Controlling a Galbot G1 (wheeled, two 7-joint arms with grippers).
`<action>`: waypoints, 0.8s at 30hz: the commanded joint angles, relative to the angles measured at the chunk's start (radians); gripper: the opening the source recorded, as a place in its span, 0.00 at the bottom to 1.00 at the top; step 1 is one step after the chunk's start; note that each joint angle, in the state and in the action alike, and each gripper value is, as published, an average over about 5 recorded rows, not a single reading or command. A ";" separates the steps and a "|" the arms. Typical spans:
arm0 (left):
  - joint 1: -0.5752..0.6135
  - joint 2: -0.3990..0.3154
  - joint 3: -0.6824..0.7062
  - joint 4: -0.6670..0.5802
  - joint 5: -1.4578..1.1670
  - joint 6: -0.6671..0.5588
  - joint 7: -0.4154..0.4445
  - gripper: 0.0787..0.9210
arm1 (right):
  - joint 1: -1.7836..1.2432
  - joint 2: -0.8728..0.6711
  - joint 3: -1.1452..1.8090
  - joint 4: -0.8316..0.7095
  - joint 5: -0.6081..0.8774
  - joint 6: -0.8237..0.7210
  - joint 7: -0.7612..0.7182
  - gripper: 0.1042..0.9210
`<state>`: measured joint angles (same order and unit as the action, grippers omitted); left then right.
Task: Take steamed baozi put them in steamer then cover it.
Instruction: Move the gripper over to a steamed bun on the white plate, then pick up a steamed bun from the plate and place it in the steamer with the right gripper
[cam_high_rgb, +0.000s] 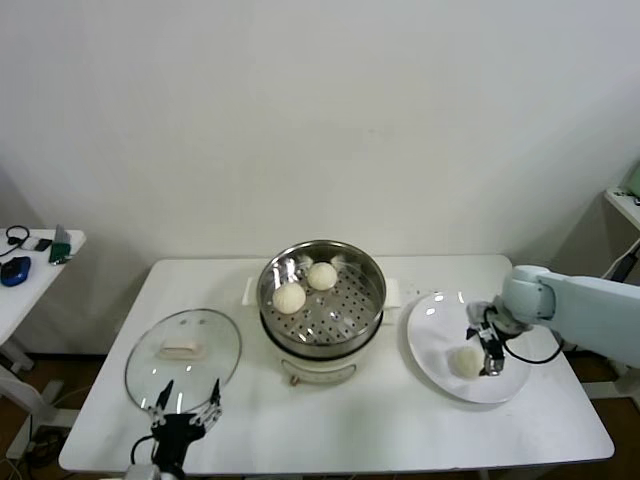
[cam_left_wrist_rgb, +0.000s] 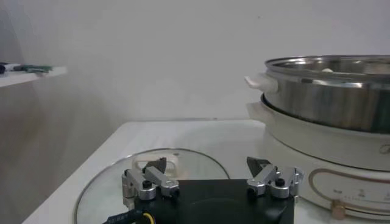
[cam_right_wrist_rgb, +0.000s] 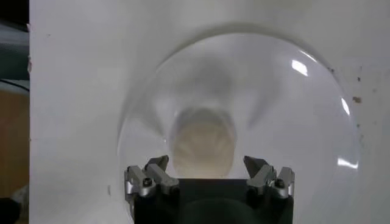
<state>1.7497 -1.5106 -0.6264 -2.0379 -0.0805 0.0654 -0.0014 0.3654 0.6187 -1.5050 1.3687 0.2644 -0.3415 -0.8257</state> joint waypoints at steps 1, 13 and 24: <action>-0.005 0.001 0.001 0.004 0.000 0.002 0.000 0.88 | -0.083 0.004 0.067 -0.037 -0.027 -0.008 0.017 0.86; -0.006 -0.004 0.003 0.003 0.002 0.002 -0.002 0.88 | 0.003 0.016 0.051 -0.023 -0.029 0.036 -0.029 0.69; -0.002 -0.007 0.006 -0.005 0.016 0.004 -0.003 0.88 | 0.653 0.214 -0.233 -0.015 0.027 0.440 -0.199 0.69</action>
<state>1.7475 -1.5165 -0.6216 -2.0406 -0.0686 0.0677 -0.0040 0.5824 0.6894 -1.5756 1.3570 0.2550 -0.1822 -0.9176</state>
